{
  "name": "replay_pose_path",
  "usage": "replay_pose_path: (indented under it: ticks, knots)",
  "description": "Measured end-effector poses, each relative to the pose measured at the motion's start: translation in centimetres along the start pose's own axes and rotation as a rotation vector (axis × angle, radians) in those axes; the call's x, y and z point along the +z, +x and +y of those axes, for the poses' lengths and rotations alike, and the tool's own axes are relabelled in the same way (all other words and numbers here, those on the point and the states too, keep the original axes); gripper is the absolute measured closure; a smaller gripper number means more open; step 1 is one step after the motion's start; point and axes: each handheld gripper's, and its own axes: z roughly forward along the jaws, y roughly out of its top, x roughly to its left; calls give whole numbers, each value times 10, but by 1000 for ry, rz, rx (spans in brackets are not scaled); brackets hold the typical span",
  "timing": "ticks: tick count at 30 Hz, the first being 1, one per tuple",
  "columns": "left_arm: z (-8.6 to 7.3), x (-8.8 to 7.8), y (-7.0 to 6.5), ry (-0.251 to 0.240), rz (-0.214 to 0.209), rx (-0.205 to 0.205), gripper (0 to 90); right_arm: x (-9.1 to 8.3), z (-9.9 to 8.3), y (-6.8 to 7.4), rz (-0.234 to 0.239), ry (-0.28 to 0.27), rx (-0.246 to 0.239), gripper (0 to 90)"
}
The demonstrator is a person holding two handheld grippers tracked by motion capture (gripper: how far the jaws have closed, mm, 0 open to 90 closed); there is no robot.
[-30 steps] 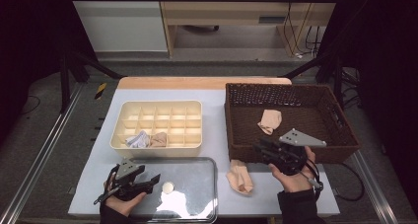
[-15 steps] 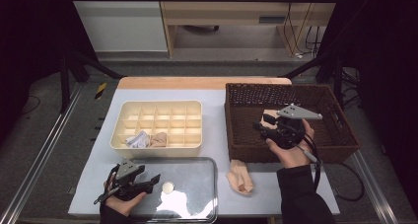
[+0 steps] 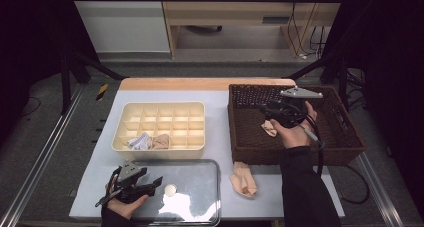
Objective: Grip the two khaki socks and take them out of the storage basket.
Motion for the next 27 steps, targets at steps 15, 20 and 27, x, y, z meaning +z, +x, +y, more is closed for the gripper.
replay_pose_path:
  ticks: [15, 20, 27]
  knots:
    - [0, 0, 0, 1, -4, -2, 303, 29, 22, -29, -63, 29, 25, 533]
    - [0, 0, 0, 2, -6, -2, 303, 38, 24, -39, -82, 36, 40, 533]
    - [0, 0, 0, 3, -8, -5, 304, 54, 19, -45, -100, 75, 37, 544]
